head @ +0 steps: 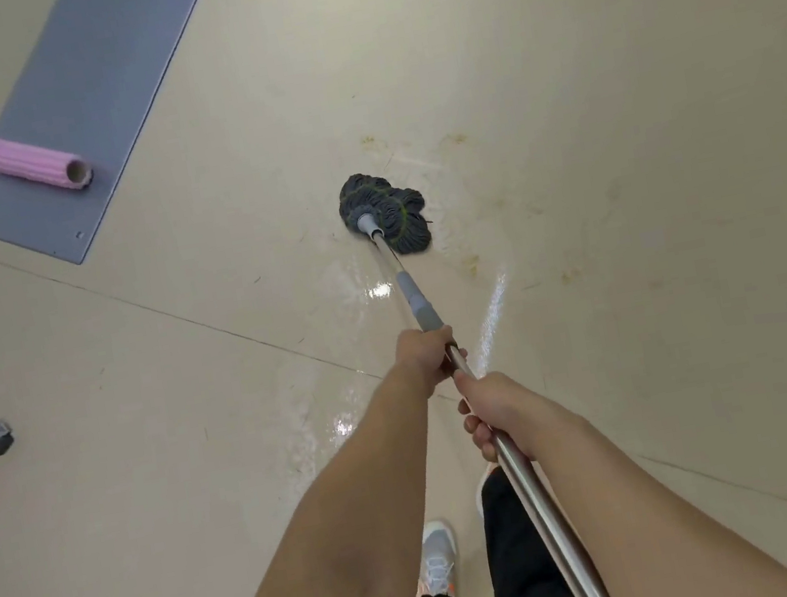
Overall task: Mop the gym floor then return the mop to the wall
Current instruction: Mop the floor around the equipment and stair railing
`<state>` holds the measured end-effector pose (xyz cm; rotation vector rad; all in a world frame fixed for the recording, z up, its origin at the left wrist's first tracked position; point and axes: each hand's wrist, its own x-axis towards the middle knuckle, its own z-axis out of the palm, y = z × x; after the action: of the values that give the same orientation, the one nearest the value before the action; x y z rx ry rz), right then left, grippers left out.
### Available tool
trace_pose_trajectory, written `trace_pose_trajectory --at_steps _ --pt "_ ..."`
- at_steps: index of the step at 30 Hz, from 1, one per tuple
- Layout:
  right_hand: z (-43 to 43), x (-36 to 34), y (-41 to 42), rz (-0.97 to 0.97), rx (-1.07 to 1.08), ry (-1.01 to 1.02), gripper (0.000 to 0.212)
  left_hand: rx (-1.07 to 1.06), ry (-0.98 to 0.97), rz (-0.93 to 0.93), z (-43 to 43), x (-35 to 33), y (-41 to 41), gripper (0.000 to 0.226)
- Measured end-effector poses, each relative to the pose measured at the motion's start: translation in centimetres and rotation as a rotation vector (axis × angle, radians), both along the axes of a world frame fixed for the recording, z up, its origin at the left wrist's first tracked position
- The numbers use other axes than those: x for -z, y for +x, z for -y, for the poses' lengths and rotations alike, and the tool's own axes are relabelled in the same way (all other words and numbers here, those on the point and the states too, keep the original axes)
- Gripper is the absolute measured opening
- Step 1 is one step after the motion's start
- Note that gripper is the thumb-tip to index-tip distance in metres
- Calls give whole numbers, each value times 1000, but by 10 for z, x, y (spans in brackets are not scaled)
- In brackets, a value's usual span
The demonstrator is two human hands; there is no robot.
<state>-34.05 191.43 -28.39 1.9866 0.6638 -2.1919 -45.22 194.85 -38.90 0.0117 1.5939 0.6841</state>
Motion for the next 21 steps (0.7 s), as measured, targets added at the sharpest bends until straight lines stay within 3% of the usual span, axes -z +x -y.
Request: trace_pose_trajectory --at_steps 8,11,14,18,21 --pt "-151 32 -18 8 -107 67 48 -132 66 96 -137 1 -22 32" --pt "-185 33 -26 11 -125 97 49 -114 79 81 -164 -5 -30 17" --pt "-194 24 -31 31 -145 82 47 -69 82 99 -173 -17 -36 16" --pt "-171 -6 -27 56 -123 1 42 -51 -1 118 -155 -29 -37 57" --pt "-144 -34 -23 67 -103 -73 42 -81 -33 201 -130 -44 -39 47"
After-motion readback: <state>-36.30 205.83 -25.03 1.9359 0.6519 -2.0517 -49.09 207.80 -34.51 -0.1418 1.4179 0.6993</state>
